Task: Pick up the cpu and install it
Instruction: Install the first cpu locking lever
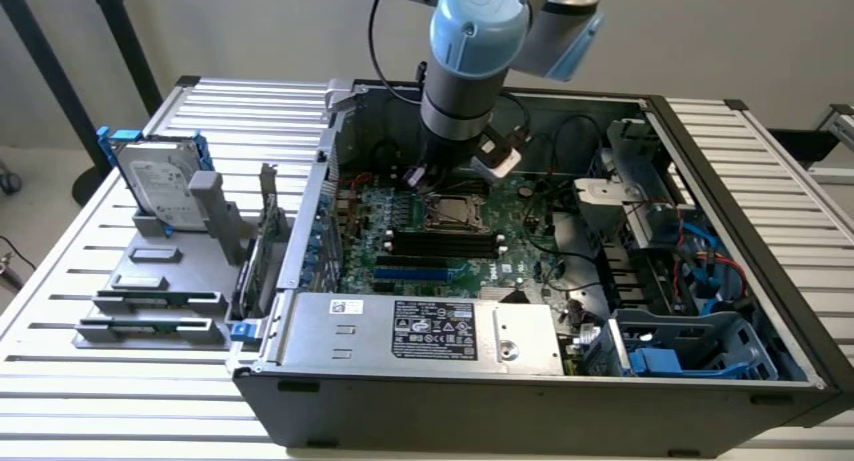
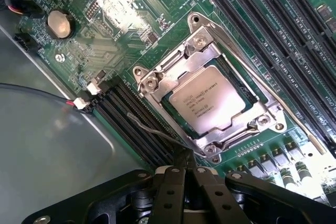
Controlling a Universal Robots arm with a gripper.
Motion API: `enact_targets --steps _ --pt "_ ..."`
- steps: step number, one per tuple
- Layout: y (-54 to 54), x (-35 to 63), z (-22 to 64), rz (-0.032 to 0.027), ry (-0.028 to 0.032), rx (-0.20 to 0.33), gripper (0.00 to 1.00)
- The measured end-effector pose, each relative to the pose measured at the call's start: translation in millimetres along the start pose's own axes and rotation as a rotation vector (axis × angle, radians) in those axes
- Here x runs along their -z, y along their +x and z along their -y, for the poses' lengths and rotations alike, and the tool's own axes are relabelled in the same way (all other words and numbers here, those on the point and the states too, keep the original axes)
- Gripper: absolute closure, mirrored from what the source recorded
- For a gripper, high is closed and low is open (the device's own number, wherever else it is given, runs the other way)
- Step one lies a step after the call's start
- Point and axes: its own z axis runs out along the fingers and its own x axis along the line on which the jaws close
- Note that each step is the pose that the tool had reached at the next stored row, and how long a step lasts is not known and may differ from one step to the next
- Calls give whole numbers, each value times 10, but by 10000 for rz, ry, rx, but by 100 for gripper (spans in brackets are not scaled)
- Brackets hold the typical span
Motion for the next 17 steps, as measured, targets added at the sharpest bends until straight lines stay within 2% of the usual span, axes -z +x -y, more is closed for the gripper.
enact_targets --steps 10,17 --pt "46 -18 -28 102 -60 55 89" --pt "84 -32 -46 149 -84 91 89"
